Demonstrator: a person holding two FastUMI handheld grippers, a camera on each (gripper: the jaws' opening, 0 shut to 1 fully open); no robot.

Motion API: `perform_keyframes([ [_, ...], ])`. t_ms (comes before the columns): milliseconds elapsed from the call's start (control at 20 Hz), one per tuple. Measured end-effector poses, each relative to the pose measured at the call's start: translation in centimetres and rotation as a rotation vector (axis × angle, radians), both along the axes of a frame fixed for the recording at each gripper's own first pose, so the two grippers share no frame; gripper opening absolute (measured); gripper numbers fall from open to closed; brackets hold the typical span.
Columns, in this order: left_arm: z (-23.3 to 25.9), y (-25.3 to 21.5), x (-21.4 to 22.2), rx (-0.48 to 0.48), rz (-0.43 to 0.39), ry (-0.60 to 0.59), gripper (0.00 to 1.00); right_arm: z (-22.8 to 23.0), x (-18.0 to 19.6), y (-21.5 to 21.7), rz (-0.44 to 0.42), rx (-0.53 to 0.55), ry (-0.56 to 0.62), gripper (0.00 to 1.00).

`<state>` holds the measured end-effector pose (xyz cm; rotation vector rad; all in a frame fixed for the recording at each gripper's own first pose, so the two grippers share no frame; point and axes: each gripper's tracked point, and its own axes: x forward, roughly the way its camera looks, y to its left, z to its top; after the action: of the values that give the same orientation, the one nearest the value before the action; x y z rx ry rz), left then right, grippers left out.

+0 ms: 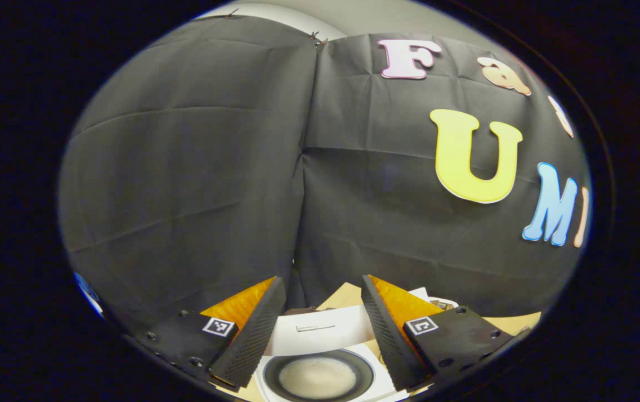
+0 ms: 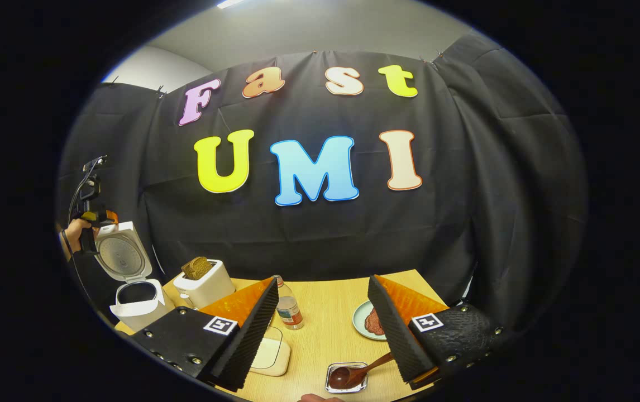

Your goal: Close the left gripper, press the button to open the rice cooker; take a wooden spoon from the chopstick holder with the right hand, scoop a spoonful of rice and pour it into the rice cooker, then put the wooden spoon back into the chopstick holder.

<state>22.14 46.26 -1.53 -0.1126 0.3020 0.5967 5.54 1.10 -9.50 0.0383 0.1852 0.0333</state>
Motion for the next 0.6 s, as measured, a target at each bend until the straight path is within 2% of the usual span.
perform_keyframes([
  [350,0.5,-0.1,0.2,-0.025,-0.034,-0.001,0.95,0.3,-1.5,-0.6,-0.001,-0.004,-0.001,0.98],
  [600,1.1,0.1,-0.1,-0.12,-0.051,0.017,0.95,0.6,-2.6,-0.6,0.011,-0.012,-0.006,0.98],
])
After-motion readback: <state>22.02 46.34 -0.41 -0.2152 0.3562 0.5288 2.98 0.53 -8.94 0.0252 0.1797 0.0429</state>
